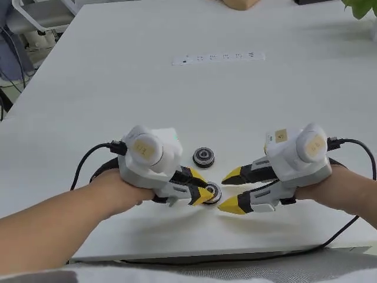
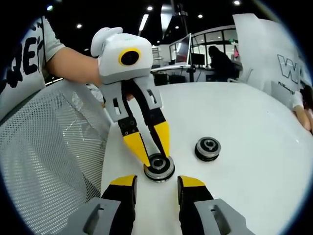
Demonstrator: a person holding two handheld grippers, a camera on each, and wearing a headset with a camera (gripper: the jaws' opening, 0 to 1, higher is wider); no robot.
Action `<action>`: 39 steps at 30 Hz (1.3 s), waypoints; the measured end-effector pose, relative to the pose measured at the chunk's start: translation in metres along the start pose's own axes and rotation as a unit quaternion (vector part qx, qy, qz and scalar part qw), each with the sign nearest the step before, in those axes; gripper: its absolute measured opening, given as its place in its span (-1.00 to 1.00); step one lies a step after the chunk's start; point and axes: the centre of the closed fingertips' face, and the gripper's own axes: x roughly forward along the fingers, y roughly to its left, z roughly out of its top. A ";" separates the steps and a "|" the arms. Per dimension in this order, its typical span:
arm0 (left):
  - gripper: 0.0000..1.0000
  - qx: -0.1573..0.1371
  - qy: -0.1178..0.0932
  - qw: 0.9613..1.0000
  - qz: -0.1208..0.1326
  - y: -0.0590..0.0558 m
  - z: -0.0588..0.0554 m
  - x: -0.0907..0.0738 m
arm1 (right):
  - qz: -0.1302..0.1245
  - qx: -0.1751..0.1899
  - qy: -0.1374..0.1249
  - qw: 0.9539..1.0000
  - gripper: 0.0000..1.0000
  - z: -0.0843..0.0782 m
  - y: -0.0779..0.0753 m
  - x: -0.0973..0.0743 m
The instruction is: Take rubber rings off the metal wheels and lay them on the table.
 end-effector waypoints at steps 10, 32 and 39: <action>-0.85 0.011 -0.009 1.000 0.009 0.000 -0.001 0.001 | 0.002 0.007 -0.002 1.000 -0.40 0.003 -0.001 0.006; -0.85 0.004 -0.016 1.000 0.016 0.001 0.000 0.001 | -0.006 0.025 0.002 1.000 -0.47 0.002 -0.004 0.016; -0.85 0.003 -0.018 1.000 0.018 0.002 0.000 0.001 | -0.009 0.026 -0.002 1.000 -0.53 0.000 -0.004 0.011</action>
